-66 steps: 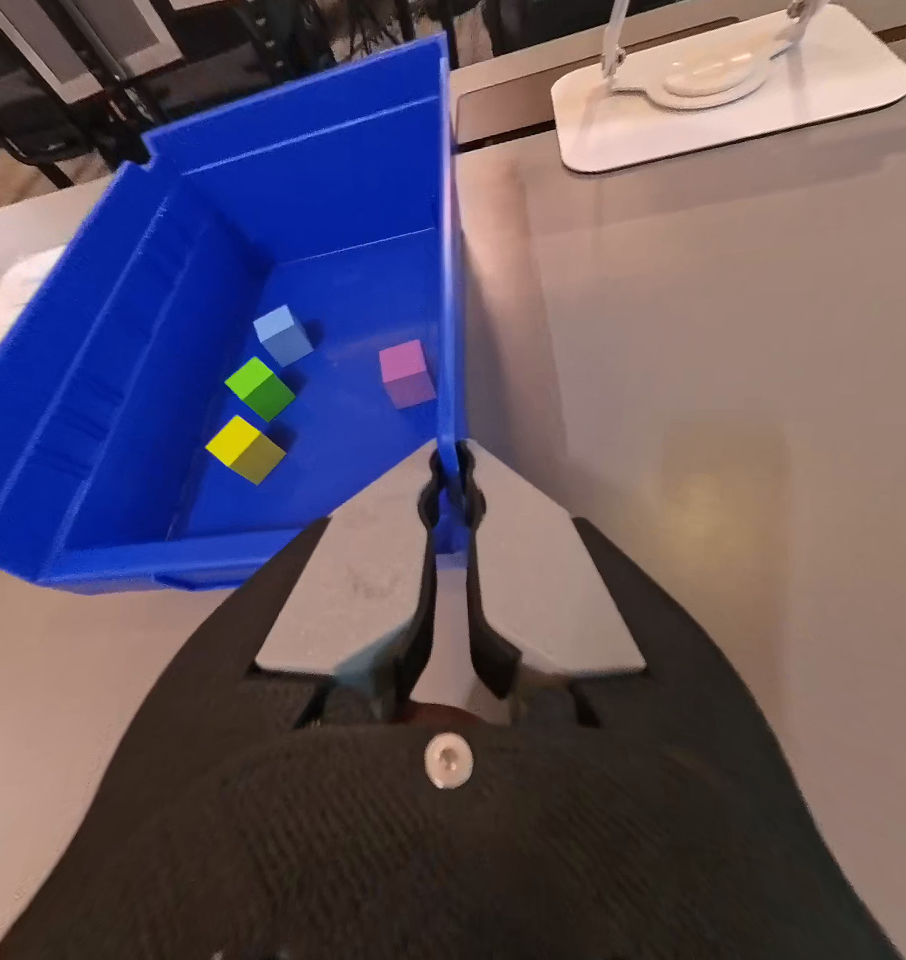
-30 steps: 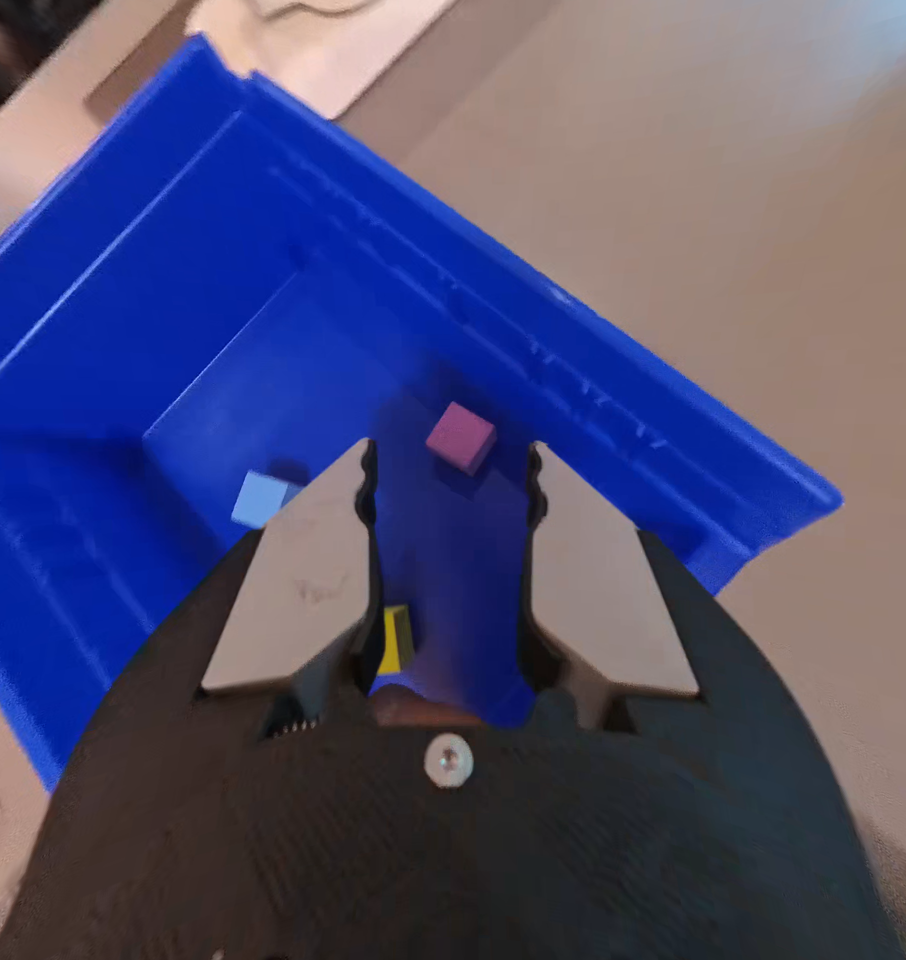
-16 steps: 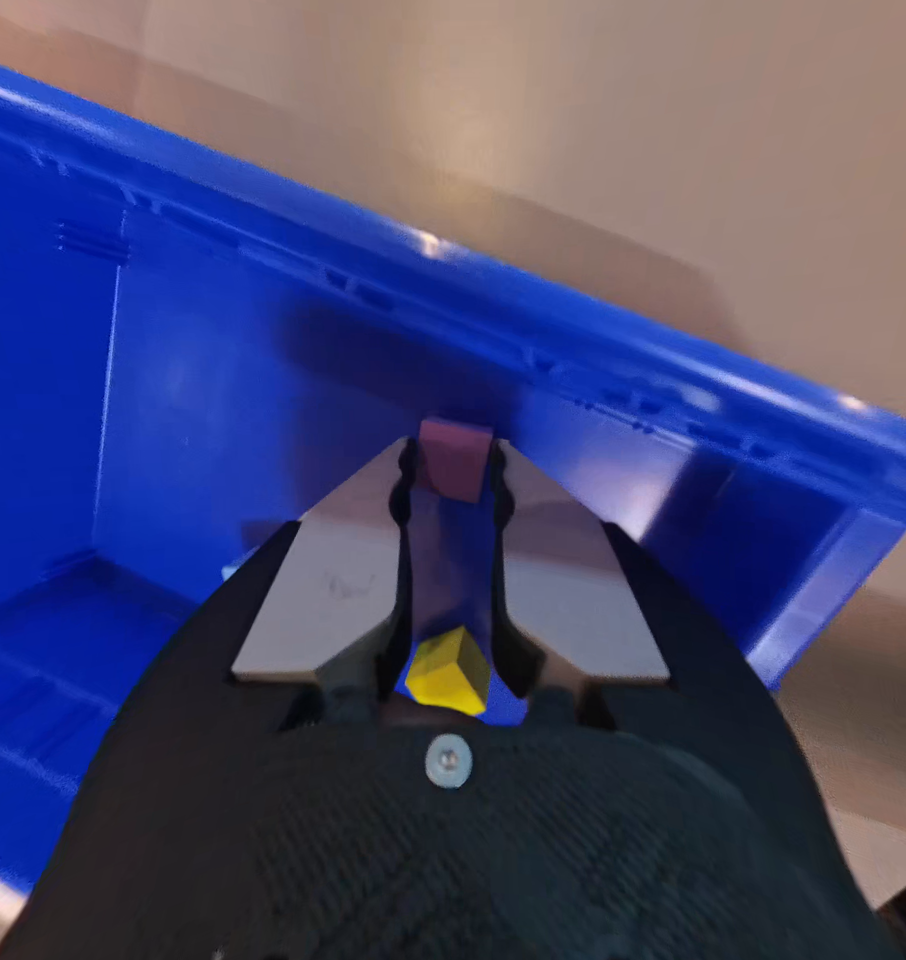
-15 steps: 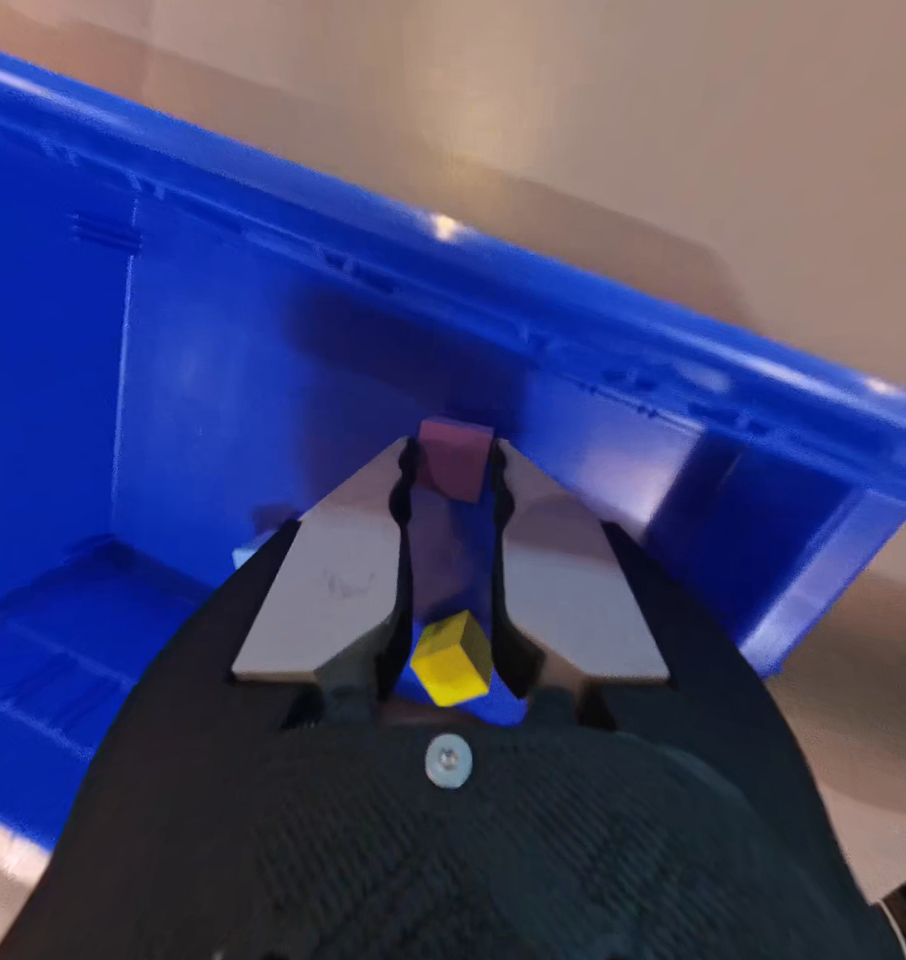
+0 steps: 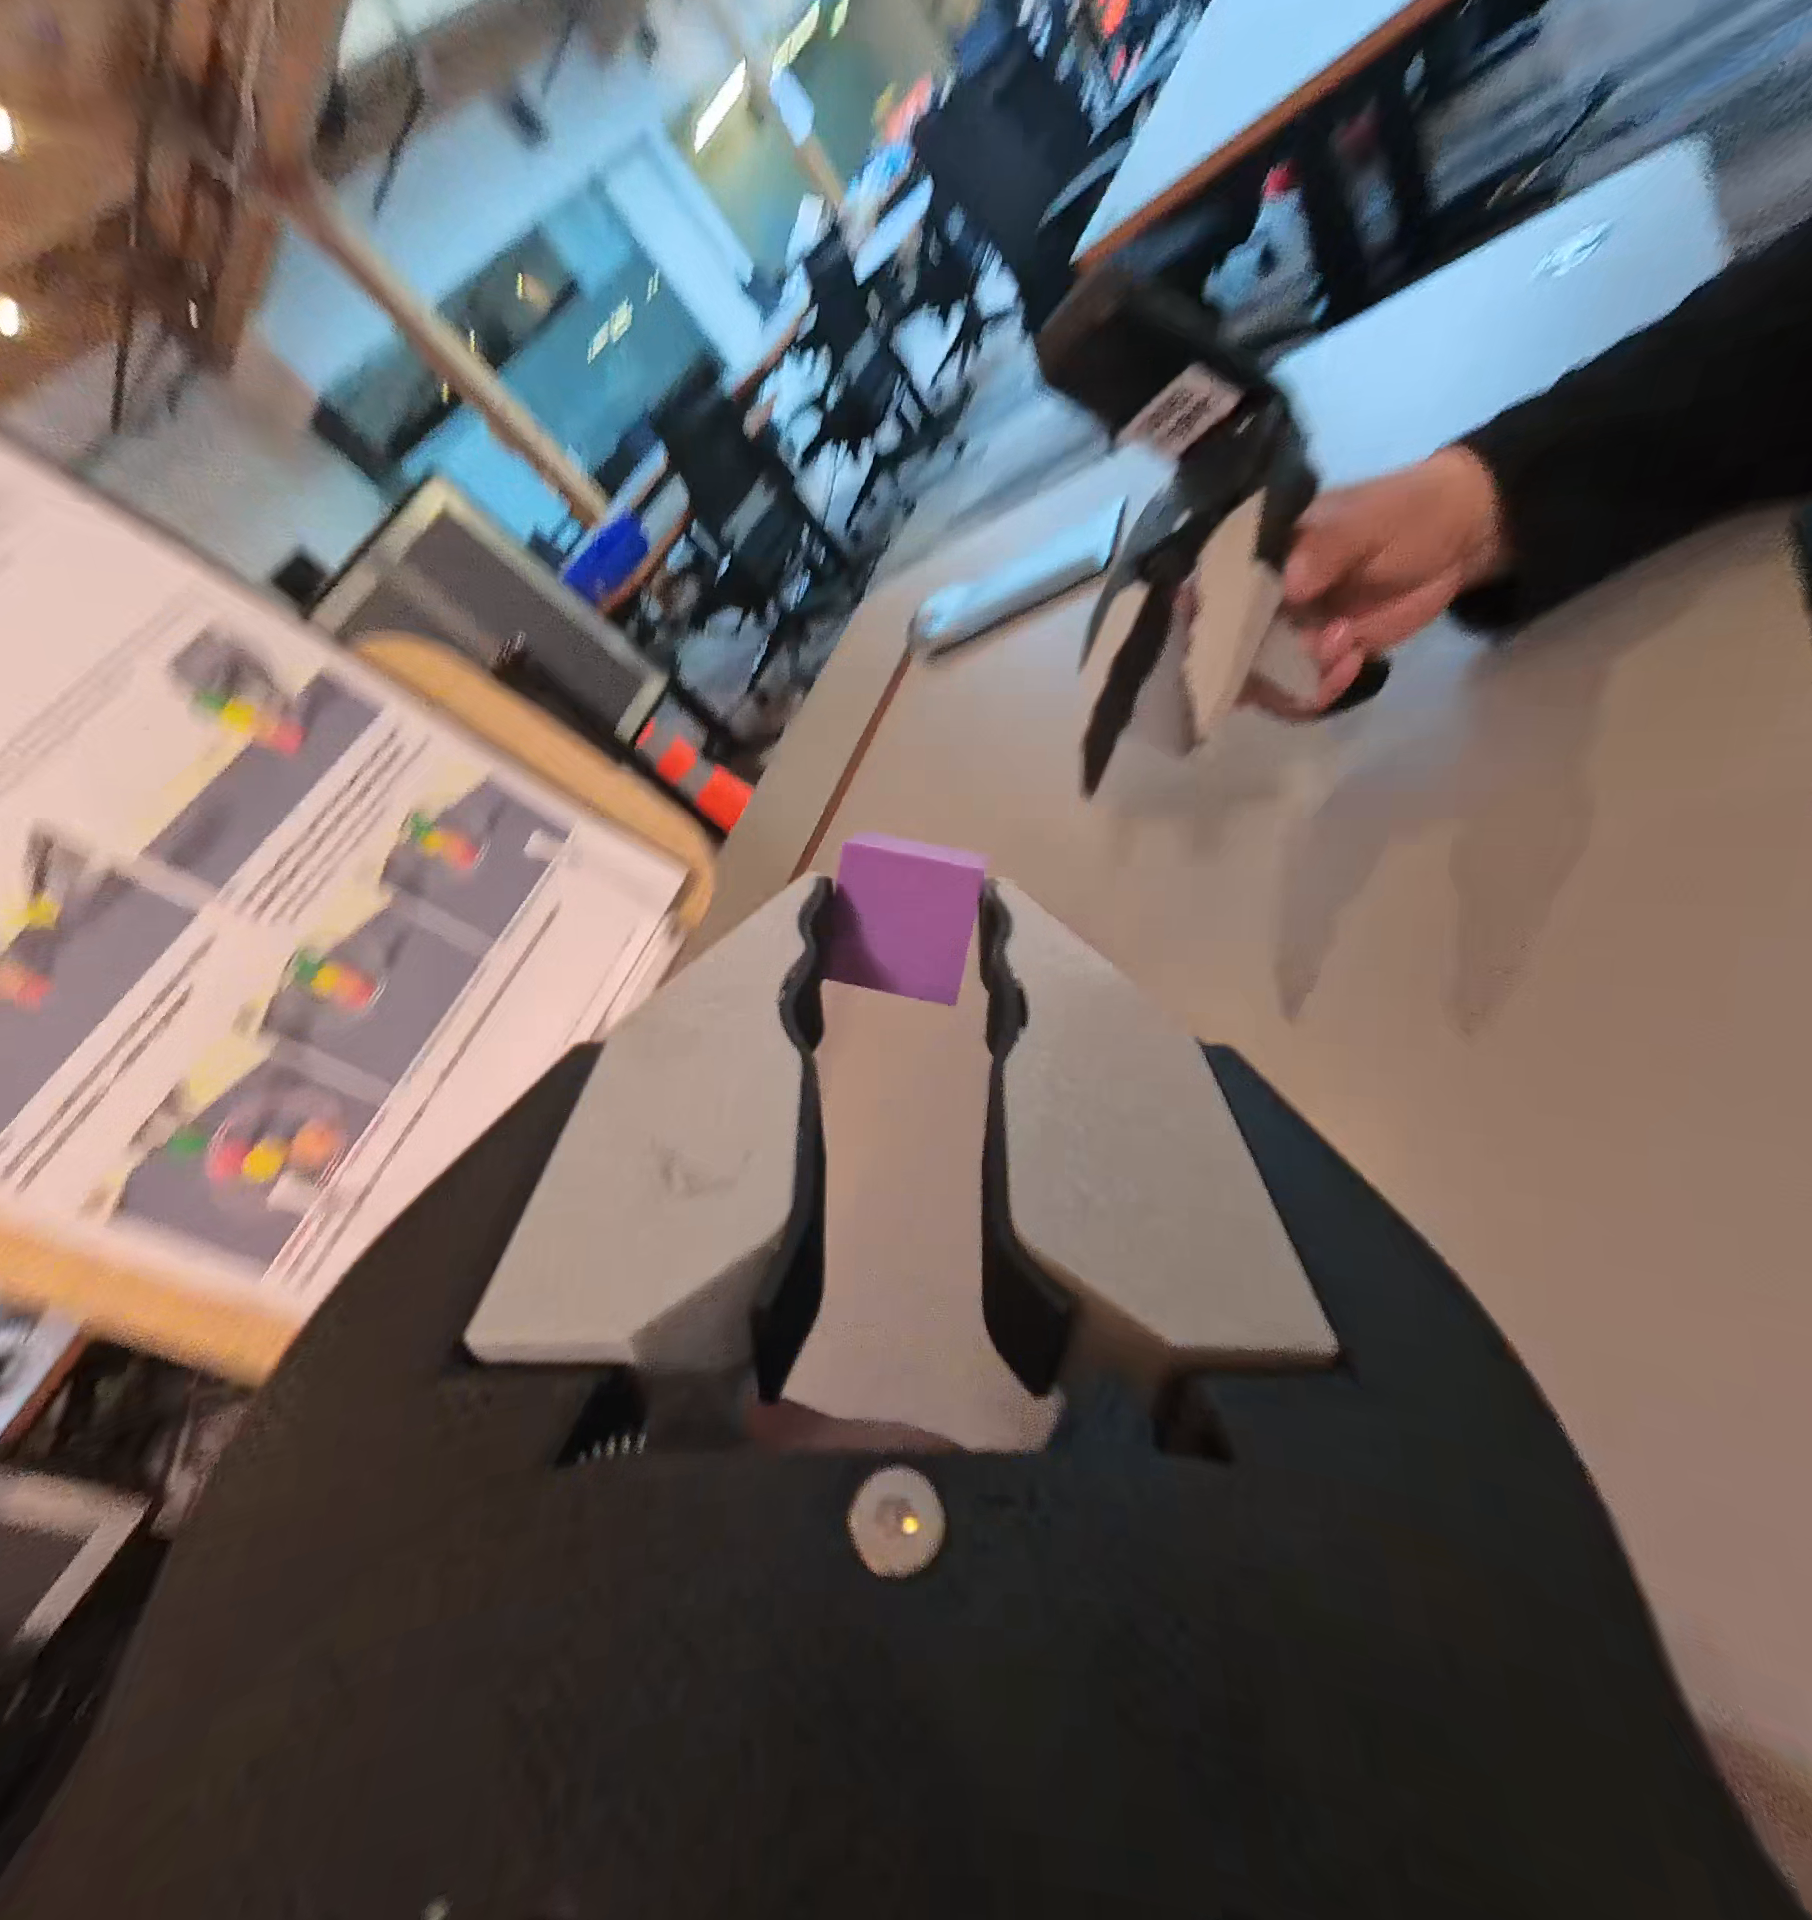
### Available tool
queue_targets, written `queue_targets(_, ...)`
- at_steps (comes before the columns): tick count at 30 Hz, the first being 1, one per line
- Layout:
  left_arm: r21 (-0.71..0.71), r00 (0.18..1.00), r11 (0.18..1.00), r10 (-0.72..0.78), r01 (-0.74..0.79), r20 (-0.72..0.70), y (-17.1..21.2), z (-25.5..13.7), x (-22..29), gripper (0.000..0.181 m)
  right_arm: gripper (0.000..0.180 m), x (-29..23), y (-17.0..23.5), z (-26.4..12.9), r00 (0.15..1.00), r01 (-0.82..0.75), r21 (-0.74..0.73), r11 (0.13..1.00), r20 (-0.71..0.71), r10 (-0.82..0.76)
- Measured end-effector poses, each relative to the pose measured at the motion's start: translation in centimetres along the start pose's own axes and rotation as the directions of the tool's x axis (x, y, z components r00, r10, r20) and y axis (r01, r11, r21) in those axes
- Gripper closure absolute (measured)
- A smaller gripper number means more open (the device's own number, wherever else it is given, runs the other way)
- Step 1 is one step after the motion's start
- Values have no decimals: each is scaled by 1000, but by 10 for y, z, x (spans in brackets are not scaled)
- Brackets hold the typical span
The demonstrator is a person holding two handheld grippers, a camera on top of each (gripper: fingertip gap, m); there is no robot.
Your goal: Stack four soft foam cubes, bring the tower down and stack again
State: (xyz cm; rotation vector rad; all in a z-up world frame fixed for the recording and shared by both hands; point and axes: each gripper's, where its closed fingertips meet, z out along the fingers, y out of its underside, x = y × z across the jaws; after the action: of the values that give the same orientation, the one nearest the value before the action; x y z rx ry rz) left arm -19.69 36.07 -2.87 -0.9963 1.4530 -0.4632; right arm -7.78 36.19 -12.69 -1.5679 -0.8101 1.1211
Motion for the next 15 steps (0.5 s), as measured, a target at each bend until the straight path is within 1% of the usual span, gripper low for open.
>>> queue_targets(2, 101, 1000, 995, 0, 3, -30, -15, 30, 23, 155, 131, -16, -16, -5, 994, -56, 91, 994, 98, 48)
queue_targets(5, 190, 997, 982, -1, 15, -76, -21, 70, 51, 155, 129, -31, -24, -14, 968, -153, 122, 981, 216, 124)
queue_targets(7, 220, 994, 975, 10, 13, -105, -20, 91, 65, 155, 122, -39, -29, -21, 927, -255, 133, 958, 316, 203)
queue_targets(9, 266, 993, 963, 3, 28, -115, -23, 104, 70, 155, 126, -39, -37, -28, 873, -362, 150, 920, 400, 278)
queue_targets(12, 332, 991, 942, -10, 54, -133, -30, 115, 71, 155, 131, -30, -34, -29, 843, -432, 122, 894, 407, 352)
queue_targets(15, 341, 991, 939, 6, 42, -137, -27, 125, 72, 155, 130, -33, -36, -30, 805, -475, 106, 874, 453, 383)
